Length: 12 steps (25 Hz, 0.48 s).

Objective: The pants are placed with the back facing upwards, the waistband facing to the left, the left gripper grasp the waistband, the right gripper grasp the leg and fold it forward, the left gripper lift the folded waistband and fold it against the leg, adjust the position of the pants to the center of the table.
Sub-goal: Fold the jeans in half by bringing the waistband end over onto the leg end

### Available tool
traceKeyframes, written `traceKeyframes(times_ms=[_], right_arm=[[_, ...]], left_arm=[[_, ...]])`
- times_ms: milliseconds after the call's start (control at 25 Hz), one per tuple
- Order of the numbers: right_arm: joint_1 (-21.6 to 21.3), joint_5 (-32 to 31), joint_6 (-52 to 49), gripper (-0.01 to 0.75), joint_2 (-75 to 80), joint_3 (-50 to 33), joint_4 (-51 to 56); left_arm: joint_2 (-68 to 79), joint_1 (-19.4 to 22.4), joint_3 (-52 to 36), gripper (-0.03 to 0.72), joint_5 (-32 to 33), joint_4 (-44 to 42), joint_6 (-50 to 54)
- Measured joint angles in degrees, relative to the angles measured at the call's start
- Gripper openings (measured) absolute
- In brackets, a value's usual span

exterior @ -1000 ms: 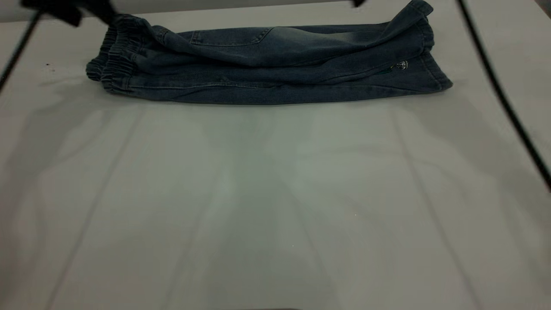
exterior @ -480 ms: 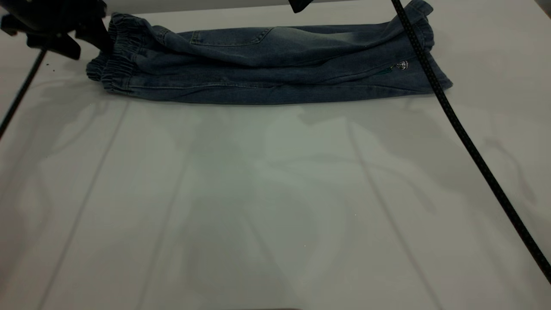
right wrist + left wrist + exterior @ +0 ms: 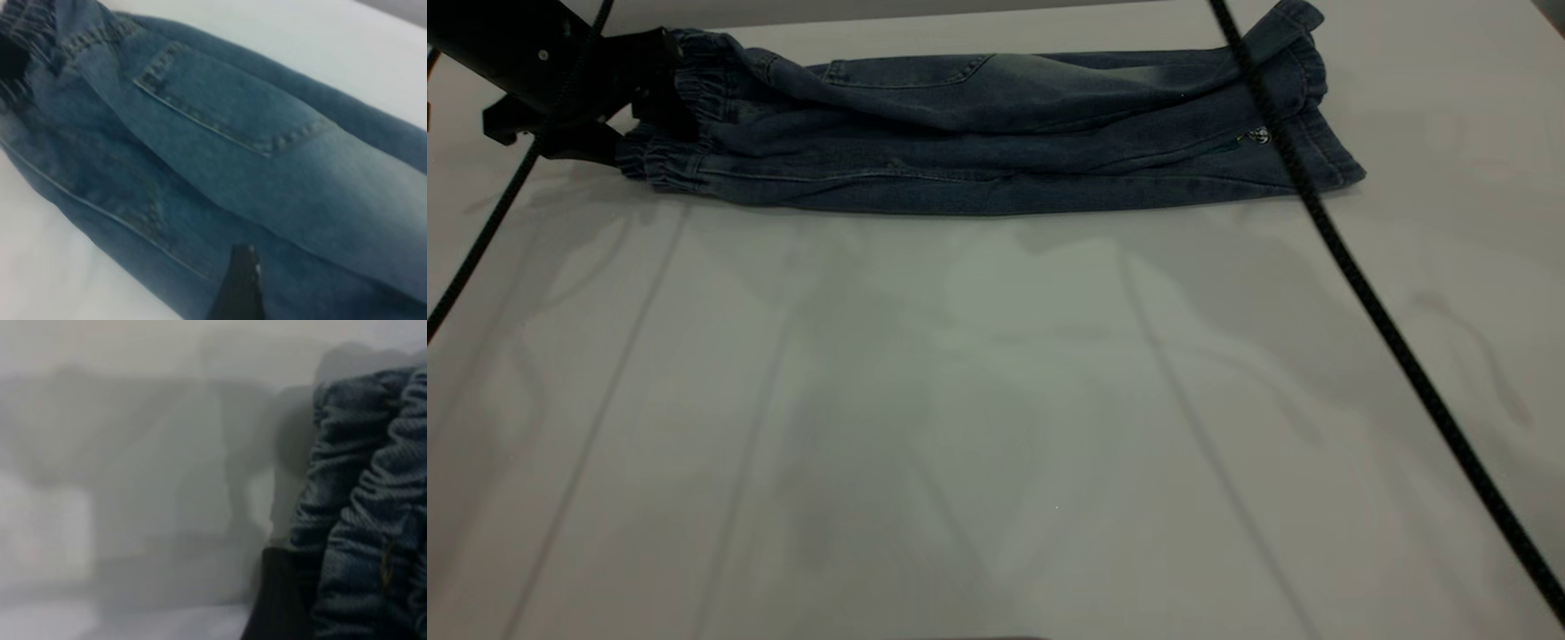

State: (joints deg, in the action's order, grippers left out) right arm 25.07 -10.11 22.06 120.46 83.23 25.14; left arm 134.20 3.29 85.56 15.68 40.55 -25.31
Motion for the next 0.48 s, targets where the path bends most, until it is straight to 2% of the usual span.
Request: traceKeyframes(times_ms=[160,240,400,480], right_arm=[[2.2,4.1,0.2,0.579,3.1,0.0,0.1],[3.1,6.5,0.2,0.570,5.4,0.0,0.2],[3.9,12.7,0.2,0.544,9.6,0.0,0.4],[4.0,15.8,0.2,0.530,11.6,0.0,0.5]], left_arm=[[0.7,0.0,0.1,0.437,-0.4,1.3,-2.4],[0.8,0.0,0.2,0.365,-0.3,1.9,-3.2],[0.8,0.0,0.6,0.127,-0.1,2.4,-6.1],[0.7,0.0,0.6,0.098,0.3,2.5,-7.3]])
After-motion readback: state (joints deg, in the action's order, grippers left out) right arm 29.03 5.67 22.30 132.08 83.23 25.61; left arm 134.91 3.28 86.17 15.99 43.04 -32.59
